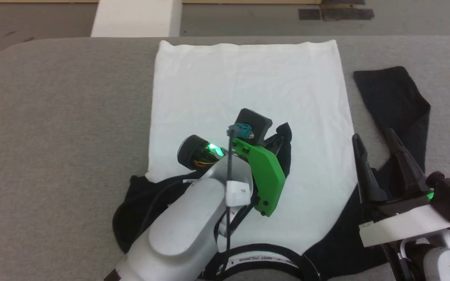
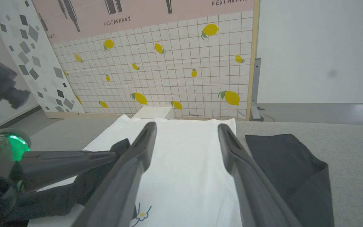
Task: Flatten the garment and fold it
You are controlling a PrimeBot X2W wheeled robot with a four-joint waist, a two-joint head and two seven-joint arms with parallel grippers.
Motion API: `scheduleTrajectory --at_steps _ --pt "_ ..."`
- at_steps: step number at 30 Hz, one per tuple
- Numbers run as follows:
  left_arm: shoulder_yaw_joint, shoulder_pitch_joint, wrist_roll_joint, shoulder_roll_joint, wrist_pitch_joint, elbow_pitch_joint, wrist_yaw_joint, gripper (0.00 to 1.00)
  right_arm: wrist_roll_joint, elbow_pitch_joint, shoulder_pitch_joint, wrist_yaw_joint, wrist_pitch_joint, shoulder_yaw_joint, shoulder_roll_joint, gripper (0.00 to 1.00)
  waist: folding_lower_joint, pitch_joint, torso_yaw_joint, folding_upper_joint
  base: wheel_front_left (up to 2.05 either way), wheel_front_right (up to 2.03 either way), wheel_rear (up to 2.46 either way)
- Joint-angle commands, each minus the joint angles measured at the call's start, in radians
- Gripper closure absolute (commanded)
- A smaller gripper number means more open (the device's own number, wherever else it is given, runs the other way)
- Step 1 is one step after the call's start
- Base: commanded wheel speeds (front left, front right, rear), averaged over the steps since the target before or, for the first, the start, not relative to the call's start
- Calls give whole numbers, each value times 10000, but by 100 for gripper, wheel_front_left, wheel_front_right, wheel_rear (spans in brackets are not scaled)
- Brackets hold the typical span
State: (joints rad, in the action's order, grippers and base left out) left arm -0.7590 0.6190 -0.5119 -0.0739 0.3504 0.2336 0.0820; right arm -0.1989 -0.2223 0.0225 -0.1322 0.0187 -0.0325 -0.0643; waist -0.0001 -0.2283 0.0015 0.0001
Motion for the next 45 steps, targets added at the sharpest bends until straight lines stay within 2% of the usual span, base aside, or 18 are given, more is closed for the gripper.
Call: scheduleTrajectory --at_steps 1,6,13,14,15,16,20,26,30,35,38,39,42,45 --pt "-131 348 123 85 -169 441 -60 100 -87 75 204 15 73 -87 29 0 1 -253 -506 -1 0 0 0" --pt "-866 926 -40 222 -579 2001 -302 100 -199 305 338 15 198 -295 48 0 1 -411 -1095 -1 0 0 0" --pt "-2800 1045 -1052 234 -689 2509 -646 100 -263 579 417 15 374 -338 69 0 1 -627 -1659 -1 0 0 0" --pt "-3014 1021 -1214 234 -685 2601 -659 79 -273 615 430 15 393 -337 72 0 1 -648 -1699 -1 0 0 0" --pt "-3158 1010 -1342 234 -685 2681 -663 52 -278 642 437 15 406 -337 73 0 1 -656 -1721 -1 0 0 0" --pt "-3294 1007 -1509 235 -691 2765 -668 0 -283 671 441 15 417 -332 75 0 1 -659 -1733 -1 0 0 0" --pt "-3328 1163 -2230 235 -995 2801 -620 0 -285 738 400 15 365 -151 60 0 1 -642 -1573 -1 0 0 0" --pt "-2153 1585 -2916 93 -2541 2660 -388 0 -202 717 475 15 26 353 -180 0 1 -596 -997 -1 0 0 0" --pt "-1087 1467 -3060 -766 -3966 2239 -220 0 -89 825 718 15 -355 831 -445 0 1 -586 -602 -1 0 0 0" --pt "150 802 -2913 -2174 -5659 1574 398 0 -14 1146 1307 15 -1116 1562 -725 0 1 -704 -150 -1 0 0 0" --pt "856 360 -2653 -2867 -6028 1138 677 0 -49 1600 1900 15 -1745 1986 -971 0 1 -915 72 -1 0 0 0" --pt "1382 6 -2411 -3227 -6100 764 813 0 -94 2040 2434 15 -2250 2326 -1121 0 1 -1097 199 -1 0 0 0" --pt "2600 -635 -1753 -3495 -6115 -174 981 0 -135 2860 3483 15 -3040 2801 -1371 0 1 -1458 342 -1 0 0 0" --pt "3587 -1389 -1144 -3473 -6118 -945 968 0 -181 3810 4561 15 -3747 3264 -1560 0 1 -1811 465 -1 0 0 0"
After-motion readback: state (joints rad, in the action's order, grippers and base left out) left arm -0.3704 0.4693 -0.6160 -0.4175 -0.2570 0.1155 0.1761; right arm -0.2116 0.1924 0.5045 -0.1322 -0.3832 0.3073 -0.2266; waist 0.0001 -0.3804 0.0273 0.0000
